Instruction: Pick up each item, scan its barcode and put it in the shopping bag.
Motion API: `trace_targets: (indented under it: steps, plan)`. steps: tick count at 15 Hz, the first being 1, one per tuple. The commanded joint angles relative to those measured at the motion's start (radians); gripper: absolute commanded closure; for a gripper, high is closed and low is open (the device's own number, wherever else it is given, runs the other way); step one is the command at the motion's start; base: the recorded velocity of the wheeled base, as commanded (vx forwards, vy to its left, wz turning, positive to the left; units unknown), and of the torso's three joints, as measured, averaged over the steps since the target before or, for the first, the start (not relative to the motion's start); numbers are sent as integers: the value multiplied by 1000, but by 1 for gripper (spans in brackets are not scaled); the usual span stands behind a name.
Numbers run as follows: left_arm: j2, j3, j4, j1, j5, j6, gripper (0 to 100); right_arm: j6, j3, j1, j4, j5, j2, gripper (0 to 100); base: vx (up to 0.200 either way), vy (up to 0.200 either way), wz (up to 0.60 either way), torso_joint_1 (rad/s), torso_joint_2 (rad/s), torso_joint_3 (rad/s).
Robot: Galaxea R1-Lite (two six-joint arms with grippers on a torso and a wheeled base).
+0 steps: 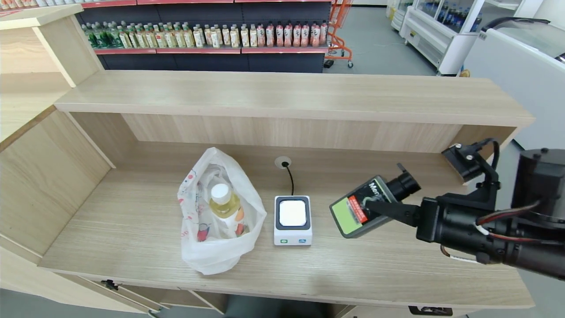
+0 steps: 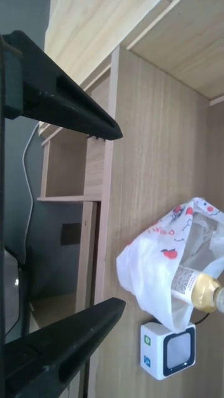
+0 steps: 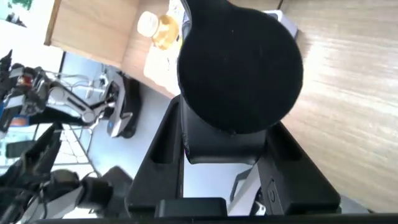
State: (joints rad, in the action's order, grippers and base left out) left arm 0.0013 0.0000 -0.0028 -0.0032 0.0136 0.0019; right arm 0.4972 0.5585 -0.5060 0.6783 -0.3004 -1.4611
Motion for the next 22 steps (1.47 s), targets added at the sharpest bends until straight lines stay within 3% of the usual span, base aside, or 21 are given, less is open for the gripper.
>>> trace_targets:
  steps: [1, 11, 22]
  plan:
    - [0, 0, 0, 0, 0, 1, 0, -2, 77, -8, 24, 14, -163, 100, 0, 0, 0, 0, 0, 0]
    - [0, 0, 0, 0, 0, 0, 0, -5, 221, -31, 164, 73, -476, 100, 0, 0, 0, 0, 0, 0]
    - [0, 0, 0, 0, 0, 1, 0, -6, 337, -51, 184, 57, -602, 100, 0, 0, 0, 0, 0, 0]
